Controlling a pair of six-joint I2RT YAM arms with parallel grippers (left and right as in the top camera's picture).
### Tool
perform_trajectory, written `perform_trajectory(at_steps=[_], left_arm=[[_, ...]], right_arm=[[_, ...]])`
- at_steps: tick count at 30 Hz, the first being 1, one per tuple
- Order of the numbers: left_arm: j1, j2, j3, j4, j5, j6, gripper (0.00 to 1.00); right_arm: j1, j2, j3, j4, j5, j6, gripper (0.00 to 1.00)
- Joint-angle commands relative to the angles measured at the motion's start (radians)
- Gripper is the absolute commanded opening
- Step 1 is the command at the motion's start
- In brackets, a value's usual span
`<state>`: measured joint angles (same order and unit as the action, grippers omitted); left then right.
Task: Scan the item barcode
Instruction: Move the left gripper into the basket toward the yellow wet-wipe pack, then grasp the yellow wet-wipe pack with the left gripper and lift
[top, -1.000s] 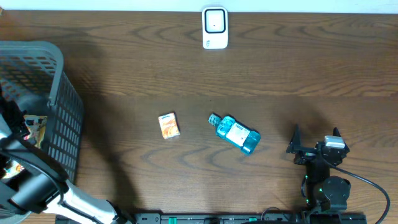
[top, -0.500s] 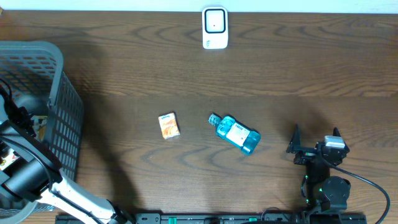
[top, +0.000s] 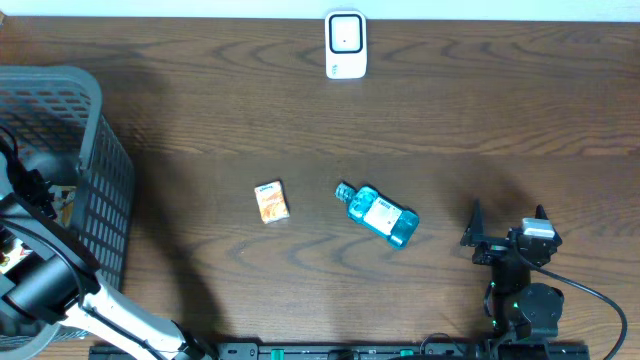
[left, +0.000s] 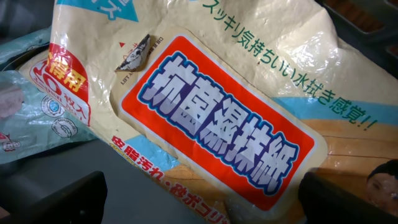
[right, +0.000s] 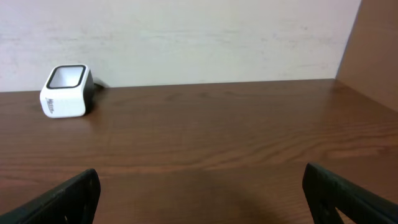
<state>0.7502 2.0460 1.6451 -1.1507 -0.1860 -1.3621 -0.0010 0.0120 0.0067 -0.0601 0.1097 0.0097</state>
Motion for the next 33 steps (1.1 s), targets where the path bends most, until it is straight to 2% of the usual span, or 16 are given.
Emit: perform_trajectory(at_steps=[1, 7, 14, 17, 19, 27, 33], left_arm=[[0.002, 0.008, -0.013, -0.004, -0.017, -0.066, 0.98], [0.002, 0.008, -0.084, 0.035, -0.017, -0.169, 0.98], [0.002, 0.008, -0.212, 0.152, -0.017, -0.151, 0.97], [0.002, 0.008, -0.23, 0.151, -0.017, -0.075, 0.34], [0.002, 0.007, -0.23, 0.151, -0.016, -0.016, 0.09], [0.002, -0.017, -0.194, 0.15, 0.054, 0.183, 0.07], [0.002, -0.131, -0.149, 0.151, 0.153, 0.264, 0.07]], right_arm=[[-0.007, -0.005, -0.001, -0.003, 0.012, -0.015, 0.99], [-0.007, -0.005, -0.001, -0.003, 0.012, -0.015, 0.99], [-0.007, -0.005, -0.001, -0.003, 0.012, -0.015, 0.99], [-0.007, -0.005, -0.001, -0.003, 0.012, -0.015, 0.99], [-0.007, -0.005, -0.001, -0.003, 0.012, -0.015, 0.99], [-0.007, -0.005, -0.001, -0.003, 0.012, -0.015, 0.99], [-0.007, -0.005, -0.001, -0.003, 0.012, -0.015, 0.99]])
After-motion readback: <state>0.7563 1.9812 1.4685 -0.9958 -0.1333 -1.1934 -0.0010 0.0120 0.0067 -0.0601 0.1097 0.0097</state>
